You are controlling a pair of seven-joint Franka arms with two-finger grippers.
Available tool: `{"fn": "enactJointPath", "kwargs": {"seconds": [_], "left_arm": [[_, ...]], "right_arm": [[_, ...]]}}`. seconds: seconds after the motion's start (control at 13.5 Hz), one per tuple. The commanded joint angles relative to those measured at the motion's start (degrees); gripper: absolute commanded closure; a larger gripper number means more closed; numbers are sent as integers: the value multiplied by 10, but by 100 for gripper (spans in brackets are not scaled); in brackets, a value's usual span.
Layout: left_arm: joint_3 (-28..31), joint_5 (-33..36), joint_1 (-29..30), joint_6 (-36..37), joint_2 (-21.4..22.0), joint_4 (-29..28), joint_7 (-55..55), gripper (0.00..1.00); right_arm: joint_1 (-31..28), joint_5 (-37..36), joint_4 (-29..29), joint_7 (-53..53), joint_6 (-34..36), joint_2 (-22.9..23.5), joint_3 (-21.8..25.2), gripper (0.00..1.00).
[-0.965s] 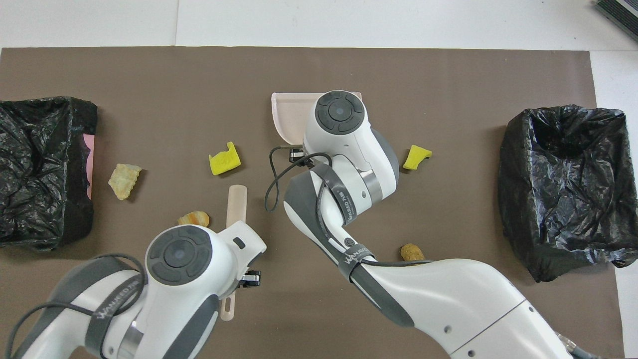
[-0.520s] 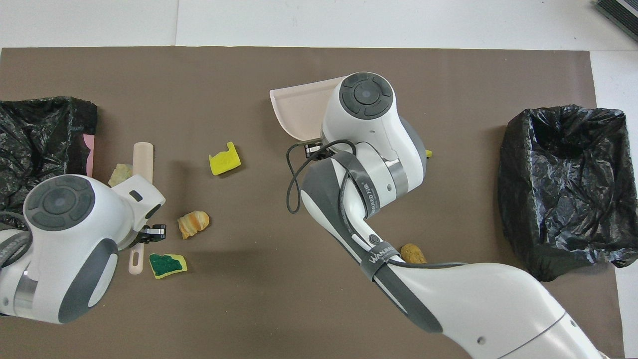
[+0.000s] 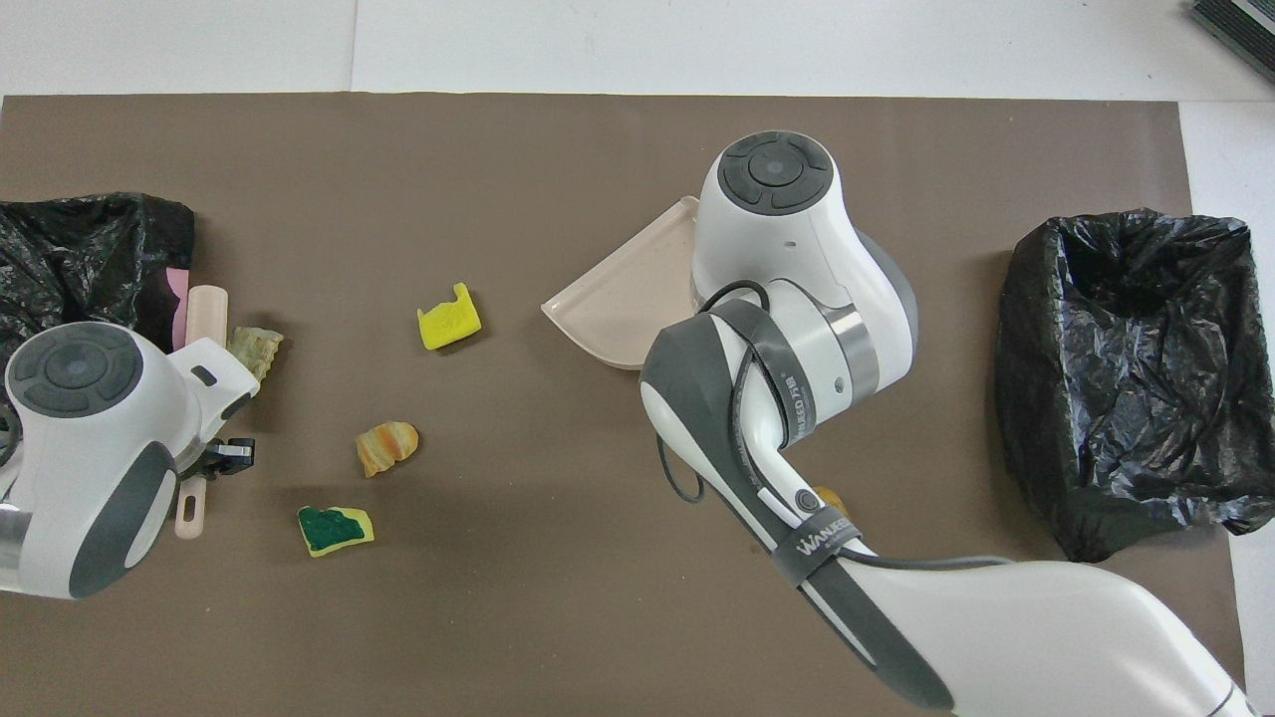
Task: Sweep and dump trash in bin
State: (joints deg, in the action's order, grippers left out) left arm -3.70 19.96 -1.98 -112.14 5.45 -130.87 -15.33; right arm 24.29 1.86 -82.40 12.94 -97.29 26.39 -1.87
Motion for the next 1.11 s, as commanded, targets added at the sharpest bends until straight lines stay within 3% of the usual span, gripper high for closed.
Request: {"fn": "enactJointPath", "kwargs": {"seconds": [0.0, 0.22, 0.45, 0.67, 0.82, 1.04], "left_arm": [[-2, 11, 10, -1, 11, -26, 4, 100], [-6, -17, 3, 0, 19, -43, 4, 100], [-10, -114, -31, 0, 18, -42, 0, 100], [-57, -173, -39, 6, 18, -35, -4, 100], [-76, -184, -39, 45, 9, 2, -3, 100], [-75, -227, -36, 161, 50, 37, -7, 100]], "right_arm": [[-20, -8, -56, 157, -2, -38, -3, 100], [-16, -73, -77, 335, 0, -54, -4, 100], [0, -105, -136, 389, -25, -87, -4, 100], [3, -121, -204, 450, -99, -114, -4, 100], [8, -143, -223, 450, -119, -118, -6, 100], [15, -143, -256, 446, -176, -118, -5, 100]]}}
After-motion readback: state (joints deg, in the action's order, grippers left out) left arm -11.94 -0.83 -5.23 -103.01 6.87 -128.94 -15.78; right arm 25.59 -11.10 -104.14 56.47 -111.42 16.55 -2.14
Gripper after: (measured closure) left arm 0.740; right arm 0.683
